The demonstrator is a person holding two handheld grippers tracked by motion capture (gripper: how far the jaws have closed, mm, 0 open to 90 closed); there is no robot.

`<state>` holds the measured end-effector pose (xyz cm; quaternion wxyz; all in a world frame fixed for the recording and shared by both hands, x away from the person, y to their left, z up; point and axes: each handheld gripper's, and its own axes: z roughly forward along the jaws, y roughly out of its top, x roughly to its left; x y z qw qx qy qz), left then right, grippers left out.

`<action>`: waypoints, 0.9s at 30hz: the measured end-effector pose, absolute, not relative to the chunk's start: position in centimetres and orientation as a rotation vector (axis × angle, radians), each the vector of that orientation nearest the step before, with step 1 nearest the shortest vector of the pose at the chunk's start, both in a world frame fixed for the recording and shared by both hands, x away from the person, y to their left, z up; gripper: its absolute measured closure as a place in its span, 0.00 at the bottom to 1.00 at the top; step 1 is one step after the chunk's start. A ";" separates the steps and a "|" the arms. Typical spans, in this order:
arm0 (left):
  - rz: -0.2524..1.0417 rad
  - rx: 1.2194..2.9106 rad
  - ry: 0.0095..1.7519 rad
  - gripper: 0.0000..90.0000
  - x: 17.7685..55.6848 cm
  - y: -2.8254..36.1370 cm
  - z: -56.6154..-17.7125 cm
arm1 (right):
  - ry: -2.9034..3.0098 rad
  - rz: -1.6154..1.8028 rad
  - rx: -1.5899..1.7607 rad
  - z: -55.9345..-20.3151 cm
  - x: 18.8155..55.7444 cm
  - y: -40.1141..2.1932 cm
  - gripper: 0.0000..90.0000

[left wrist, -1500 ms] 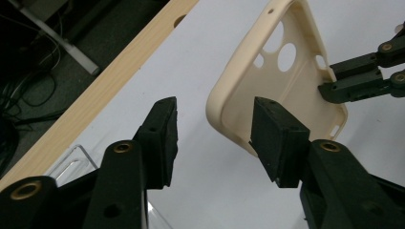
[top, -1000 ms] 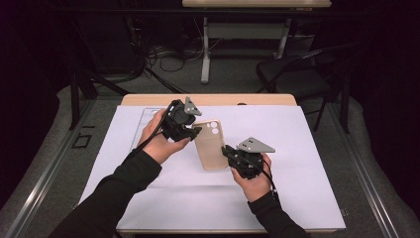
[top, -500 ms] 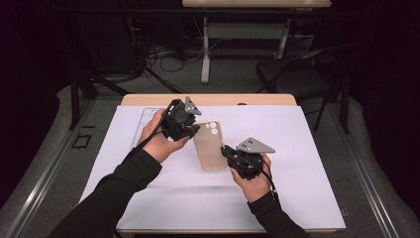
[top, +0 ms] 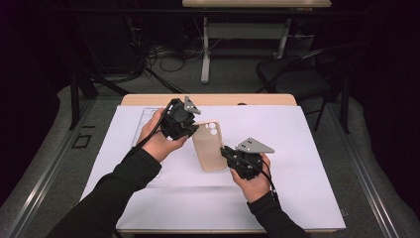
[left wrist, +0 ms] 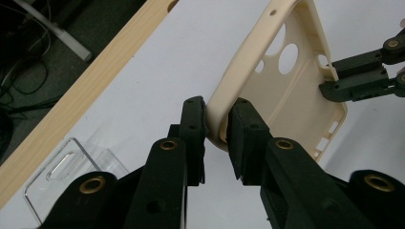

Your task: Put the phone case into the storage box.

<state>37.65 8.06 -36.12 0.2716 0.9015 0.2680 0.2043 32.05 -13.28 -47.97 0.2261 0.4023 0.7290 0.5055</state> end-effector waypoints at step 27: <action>0.549 2.452 0.715 0.88 37.6 7.8 -35.7 | 2.016 1.414 1.118 -48.1 32.1 -13.3 0.92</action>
